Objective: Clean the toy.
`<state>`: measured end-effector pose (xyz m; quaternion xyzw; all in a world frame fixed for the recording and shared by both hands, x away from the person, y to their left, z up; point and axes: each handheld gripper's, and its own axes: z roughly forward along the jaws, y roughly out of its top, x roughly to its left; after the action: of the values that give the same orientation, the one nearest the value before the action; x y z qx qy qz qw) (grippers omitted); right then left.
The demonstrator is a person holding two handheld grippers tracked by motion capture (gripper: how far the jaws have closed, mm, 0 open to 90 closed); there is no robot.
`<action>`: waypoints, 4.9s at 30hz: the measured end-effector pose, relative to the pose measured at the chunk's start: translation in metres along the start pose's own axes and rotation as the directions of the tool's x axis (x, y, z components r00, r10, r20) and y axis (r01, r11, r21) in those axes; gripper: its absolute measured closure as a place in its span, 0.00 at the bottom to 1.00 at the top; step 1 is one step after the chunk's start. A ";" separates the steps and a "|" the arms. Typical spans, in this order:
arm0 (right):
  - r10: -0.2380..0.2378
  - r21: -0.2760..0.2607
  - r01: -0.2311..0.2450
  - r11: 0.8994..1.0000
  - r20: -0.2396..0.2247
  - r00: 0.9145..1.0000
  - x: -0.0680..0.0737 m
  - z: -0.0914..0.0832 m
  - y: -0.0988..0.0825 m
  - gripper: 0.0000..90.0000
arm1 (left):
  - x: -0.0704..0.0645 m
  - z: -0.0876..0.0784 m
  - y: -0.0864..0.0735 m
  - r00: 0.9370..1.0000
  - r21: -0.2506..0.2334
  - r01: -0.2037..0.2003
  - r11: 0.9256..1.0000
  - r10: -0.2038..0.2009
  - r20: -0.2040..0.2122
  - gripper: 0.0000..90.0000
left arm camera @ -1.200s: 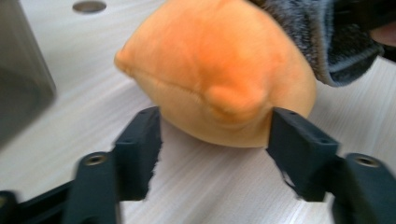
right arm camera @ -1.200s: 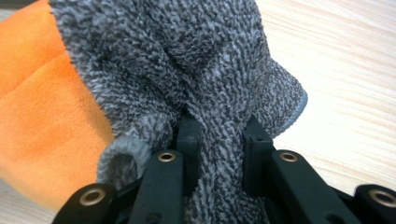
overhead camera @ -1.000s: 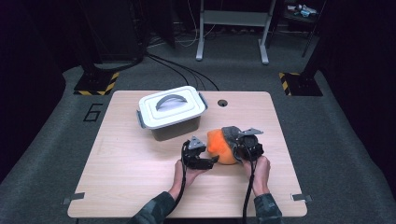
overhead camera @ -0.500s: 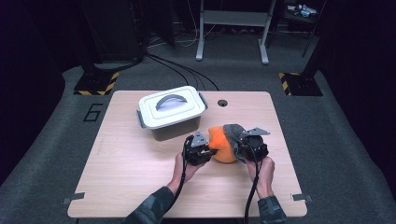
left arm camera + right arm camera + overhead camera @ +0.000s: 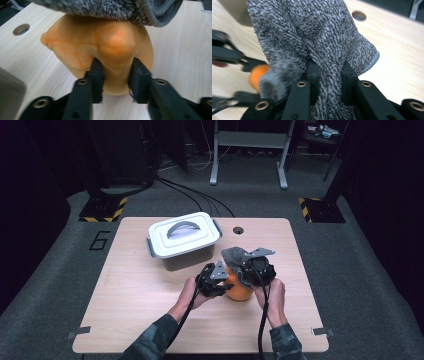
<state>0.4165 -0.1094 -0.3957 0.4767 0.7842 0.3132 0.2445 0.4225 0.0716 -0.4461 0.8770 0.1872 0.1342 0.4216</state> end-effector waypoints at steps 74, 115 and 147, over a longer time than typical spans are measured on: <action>0.026 -0.021 -0.027 0.999 -0.024 0.999 -0.021 0.000 -0.014 0.81 | -0.021 0.015 -0.019 0.992 -0.096 0.114 0.989 -0.118 -0.041 0.76; -0.016 0.083 0.017 0.996 -0.004 1.000 -0.033 0.003 -0.009 0.81 | -0.017 0.012 -0.031 0.991 -0.122 0.124 0.985 -0.128 -0.027 0.80; 0.164 0.155 -0.201 0.967 0.222 0.961 -0.110 0.022 -0.059 0.77 | -0.011 0.010 -0.035 0.985 -0.129 0.165 0.978 -0.171 -0.031 0.80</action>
<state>0.4436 -0.2233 -0.4440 0.5968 0.7315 0.2126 0.2520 0.4087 0.0801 -0.4805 0.8266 0.2606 0.1282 0.4821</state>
